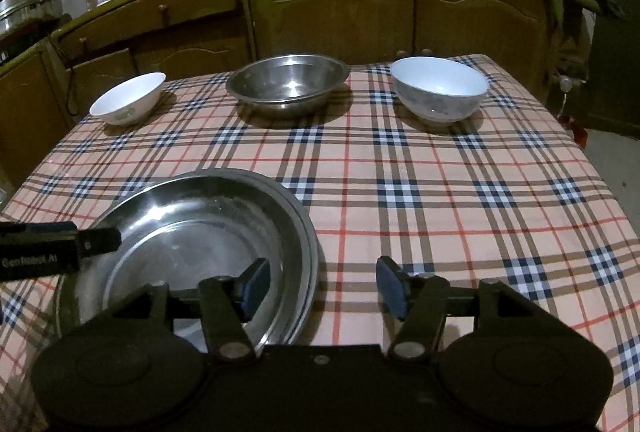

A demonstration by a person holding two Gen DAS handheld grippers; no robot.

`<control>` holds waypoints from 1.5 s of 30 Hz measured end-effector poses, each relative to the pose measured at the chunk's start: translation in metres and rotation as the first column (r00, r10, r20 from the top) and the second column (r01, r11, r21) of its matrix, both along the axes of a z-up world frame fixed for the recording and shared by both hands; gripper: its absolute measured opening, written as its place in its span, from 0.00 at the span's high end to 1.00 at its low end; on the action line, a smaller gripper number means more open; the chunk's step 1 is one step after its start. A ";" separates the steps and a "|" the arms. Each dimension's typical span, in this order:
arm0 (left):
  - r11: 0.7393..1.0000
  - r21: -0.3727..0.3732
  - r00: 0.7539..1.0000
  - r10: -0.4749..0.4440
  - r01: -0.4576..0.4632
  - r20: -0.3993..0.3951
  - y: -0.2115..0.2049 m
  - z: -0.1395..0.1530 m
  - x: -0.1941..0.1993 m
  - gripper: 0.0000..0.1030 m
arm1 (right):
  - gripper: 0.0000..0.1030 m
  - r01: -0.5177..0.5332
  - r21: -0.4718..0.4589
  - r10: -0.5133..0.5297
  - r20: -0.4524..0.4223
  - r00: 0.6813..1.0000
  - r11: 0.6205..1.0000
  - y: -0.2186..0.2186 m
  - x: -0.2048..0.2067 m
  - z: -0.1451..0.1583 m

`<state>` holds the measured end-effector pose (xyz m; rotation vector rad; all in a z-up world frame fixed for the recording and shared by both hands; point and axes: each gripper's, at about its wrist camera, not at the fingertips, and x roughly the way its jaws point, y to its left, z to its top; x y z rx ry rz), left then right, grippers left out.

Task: Organize plates and bowls

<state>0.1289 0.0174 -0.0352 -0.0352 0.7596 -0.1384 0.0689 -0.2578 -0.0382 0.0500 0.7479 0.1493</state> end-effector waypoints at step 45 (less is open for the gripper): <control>0.999 -0.006 0.996 -0.037 0.037 -0.075 0.000 -0.028 0.010 0.34 | 0.24 -0.039 0.091 0.043 -0.048 0.998 0.995 -0.009 0.004 -0.026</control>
